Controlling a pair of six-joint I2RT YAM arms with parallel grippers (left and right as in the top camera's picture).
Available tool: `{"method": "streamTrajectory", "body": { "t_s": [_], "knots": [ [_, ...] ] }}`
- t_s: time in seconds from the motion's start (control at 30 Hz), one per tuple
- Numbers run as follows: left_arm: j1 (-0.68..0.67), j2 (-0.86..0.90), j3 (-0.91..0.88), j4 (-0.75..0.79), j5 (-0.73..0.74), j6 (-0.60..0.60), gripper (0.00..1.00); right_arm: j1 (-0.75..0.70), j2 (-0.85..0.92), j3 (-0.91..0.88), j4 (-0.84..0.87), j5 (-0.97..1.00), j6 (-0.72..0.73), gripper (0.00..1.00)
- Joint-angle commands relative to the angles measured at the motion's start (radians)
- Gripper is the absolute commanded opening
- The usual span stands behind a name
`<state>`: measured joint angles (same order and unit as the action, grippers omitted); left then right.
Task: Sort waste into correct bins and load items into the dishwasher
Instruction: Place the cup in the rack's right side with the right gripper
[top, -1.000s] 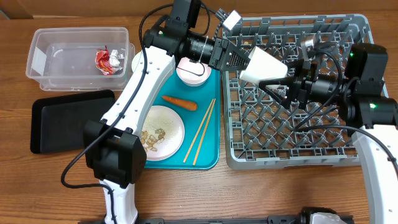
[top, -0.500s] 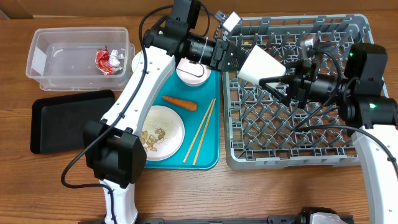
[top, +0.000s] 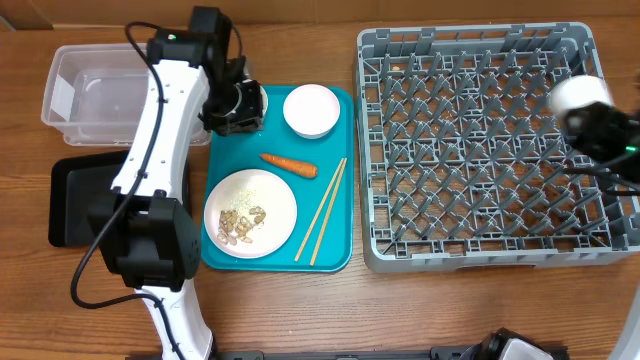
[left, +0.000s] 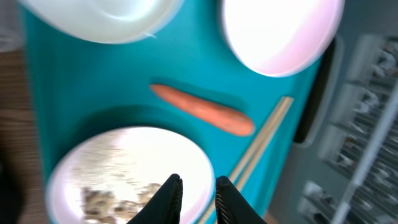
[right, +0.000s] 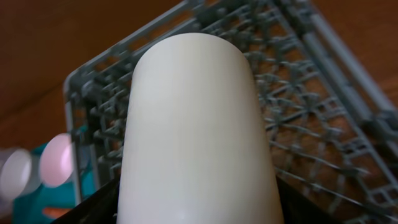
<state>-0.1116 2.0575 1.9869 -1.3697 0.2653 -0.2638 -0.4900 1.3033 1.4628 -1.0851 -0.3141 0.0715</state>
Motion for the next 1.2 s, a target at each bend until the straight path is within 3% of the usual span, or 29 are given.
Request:
{"method": "streamTrajectory", "body": {
  "t_s": [0.0, 0.27, 0.73, 0.77, 0.8, 0.83, 0.87, 1.07, 1.13, 1.17],
  "knots": [
    [-0.003, -0.082, 0.01, -0.005, -0.122, -0.014, 0.21, -0.104, 0.041, 0.02, -0.049, 0.091, 0.057, 0.22],
    [-0.007, -0.126, 0.01, -0.016, -0.127, -0.021, 0.21, -0.16, 0.307, 0.02, -0.179, 0.176, 0.061, 0.15],
    [-0.008, -0.126, 0.01, -0.022, -0.127, -0.025, 0.2, -0.16, 0.358, 0.019, -0.222, 0.32, 0.14, 0.17],
    [-0.008, -0.126, 0.01, -0.022, -0.127, -0.025, 0.2, -0.16, 0.358, 0.019, -0.222, 0.315, 0.139, 0.27],
    [-0.008, -0.126, 0.01, -0.022, -0.127, -0.025, 0.2, -0.16, 0.358, 0.019, -0.222, 0.296, 0.139, 0.55],
    [-0.008, -0.126, 0.01, -0.022, -0.127, -0.025, 0.2, -0.16, 0.358, 0.019, -0.221, 0.282, 0.139, 0.73],
    [-0.008, -0.126, 0.01, -0.022, -0.127, -0.025, 0.2, -0.16, 0.358, 0.018, -0.219, 0.268, 0.139, 0.99],
    [-0.008, -0.126, 0.01, -0.022, -0.127, -0.025, 0.2, -0.16, 0.358, 0.018, -0.216, 0.267, 0.139, 1.0],
    [-0.008, -0.126, 0.01, -0.022, -0.127, -0.025, 0.2, -0.16, 0.358, 0.018, -0.199, 0.229, 0.139, 1.0],
    [-0.008, -0.126, 0.01, -0.023, -0.127, -0.025, 0.2, -0.16, 0.358, 0.018, -0.184, 0.121, 0.138, 1.0]
  ]
}}
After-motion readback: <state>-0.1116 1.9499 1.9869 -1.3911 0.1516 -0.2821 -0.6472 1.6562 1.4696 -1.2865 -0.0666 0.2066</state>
